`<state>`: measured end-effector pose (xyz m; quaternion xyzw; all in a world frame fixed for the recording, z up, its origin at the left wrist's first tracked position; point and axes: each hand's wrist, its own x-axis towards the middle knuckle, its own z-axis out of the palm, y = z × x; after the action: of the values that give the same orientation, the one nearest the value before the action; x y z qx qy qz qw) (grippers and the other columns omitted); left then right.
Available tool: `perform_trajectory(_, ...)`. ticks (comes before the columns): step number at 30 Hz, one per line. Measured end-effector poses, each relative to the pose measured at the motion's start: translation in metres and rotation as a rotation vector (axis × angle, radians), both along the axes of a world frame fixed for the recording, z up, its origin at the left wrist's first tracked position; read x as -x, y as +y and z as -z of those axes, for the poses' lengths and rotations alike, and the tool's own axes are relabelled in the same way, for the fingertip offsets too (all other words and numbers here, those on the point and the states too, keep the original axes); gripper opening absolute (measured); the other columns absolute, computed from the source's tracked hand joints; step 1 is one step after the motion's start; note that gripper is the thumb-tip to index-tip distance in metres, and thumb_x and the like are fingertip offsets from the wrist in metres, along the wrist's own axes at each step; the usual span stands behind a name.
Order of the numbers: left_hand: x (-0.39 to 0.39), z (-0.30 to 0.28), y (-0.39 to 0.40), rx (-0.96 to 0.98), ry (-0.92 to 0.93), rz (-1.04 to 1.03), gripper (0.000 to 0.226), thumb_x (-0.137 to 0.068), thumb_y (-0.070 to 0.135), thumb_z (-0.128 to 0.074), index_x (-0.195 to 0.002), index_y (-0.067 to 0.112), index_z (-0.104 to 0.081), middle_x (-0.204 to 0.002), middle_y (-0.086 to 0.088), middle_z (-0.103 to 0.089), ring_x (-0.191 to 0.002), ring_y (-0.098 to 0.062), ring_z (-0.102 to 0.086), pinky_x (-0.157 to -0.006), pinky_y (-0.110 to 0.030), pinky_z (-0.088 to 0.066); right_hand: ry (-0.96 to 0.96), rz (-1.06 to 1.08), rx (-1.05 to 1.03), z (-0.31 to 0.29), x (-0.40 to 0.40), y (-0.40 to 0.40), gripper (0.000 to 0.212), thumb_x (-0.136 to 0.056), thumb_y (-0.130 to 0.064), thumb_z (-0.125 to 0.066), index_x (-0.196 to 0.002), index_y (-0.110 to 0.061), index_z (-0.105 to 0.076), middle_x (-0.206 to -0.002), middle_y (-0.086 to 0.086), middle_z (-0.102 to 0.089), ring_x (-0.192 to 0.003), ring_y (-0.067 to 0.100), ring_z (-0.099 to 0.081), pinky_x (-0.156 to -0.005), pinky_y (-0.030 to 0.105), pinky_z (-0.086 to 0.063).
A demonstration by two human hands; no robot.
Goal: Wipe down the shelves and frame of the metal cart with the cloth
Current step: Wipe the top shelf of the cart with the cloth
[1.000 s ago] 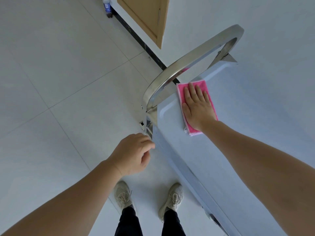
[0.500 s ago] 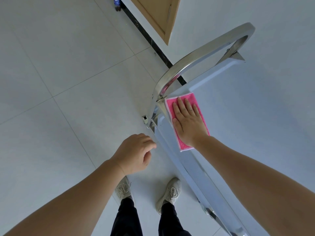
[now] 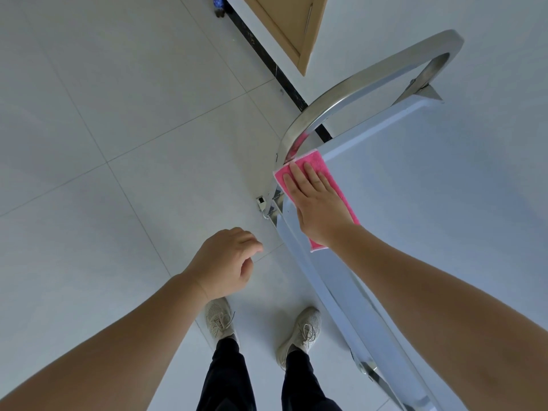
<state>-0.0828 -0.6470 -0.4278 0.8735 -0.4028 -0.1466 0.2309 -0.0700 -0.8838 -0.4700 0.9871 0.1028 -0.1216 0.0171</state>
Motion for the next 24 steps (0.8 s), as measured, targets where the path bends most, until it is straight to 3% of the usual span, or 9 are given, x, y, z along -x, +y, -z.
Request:
perform_trajectory(5, 0.004, -0.007, -0.006, 0.013, -0.016, -0.003, 0.025, -0.065, 0.001, -0.057, -0.084, 0.011, -0.069, -0.078, 0.001, -0.068, -0.071, -0.022, -0.062, -0.061, -0.027, -0.049, 0.007, 0.001, 0.003, -0.001, 0.036, -0.008, 0.08, -0.091, -0.017, -0.037, -0.142, -0.022, 0.024, -0.147, -0.003, 0.033, -0.136, 0.019, 0.031, -0.11, 0.036, 0.019)
perform_trajectory(8, 0.008, -0.011, -0.012, 0.015, -0.017, 0.006, 0.025, -0.066, -0.002, -0.061, -0.087, 0.01, -0.069, -0.081, 0.0, -0.068, -0.074, -0.023, -0.062, -0.063, -0.029, -0.049, 0.014, 0.007, 0.028, -0.002, 0.071, -0.022, 0.082, -0.091, -0.018, -0.038, -0.143, -0.021, 0.025, -0.147, -0.003, 0.036, -0.137, 0.018, 0.031, -0.11, 0.035, 0.02)
perform_trajectory(15, 0.021, -0.021, -0.021, 0.022, 0.0, 0.032, 0.025, -0.071, -0.001, -0.058, -0.09, 0.011, -0.069, -0.083, 0.0, -0.068, -0.079, -0.023, -0.061, -0.066, -0.033, -0.051, 0.031, -0.002, 0.052, -0.01, 0.144, -0.048, 0.076, -0.087, -0.019, -0.044, -0.148, -0.015, 0.001, -0.156, 0.006, 0.001, -0.143, 0.028, 0.001, -0.115, 0.044, -0.007)
perform_trajectory(19, 0.025, -0.027, -0.024, 0.011, 0.007, 0.037, 0.026, -0.076, 0.002, -0.054, -0.096, 0.011, -0.068, -0.088, 0.001, -0.068, -0.085, -0.023, -0.06, -0.072, -0.035, -0.051, 0.028, -0.01, 0.058, -0.019, 0.161, -0.057, 0.057, -0.094, -0.031, -0.026, -0.146, -0.011, -0.015, -0.154, 0.01, -0.02, -0.14, 0.031, -0.015, -0.117, 0.047, -0.017)
perform_trajectory(24, 0.026, -0.031, -0.03, -0.014, 0.005, 0.047, 0.028, -0.079, 0.005, -0.051, -0.101, 0.012, -0.067, -0.096, 0.003, -0.067, -0.09, -0.019, -0.059, -0.076, -0.035, -0.05, 0.037, 0.102, 0.02, -0.024, 0.18, -0.063, 0.06, -0.093, -0.032, -0.029, -0.146, -0.005, -0.015, -0.152, 0.015, -0.015, -0.14, 0.033, -0.022, -0.115, 0.042, -0.011)
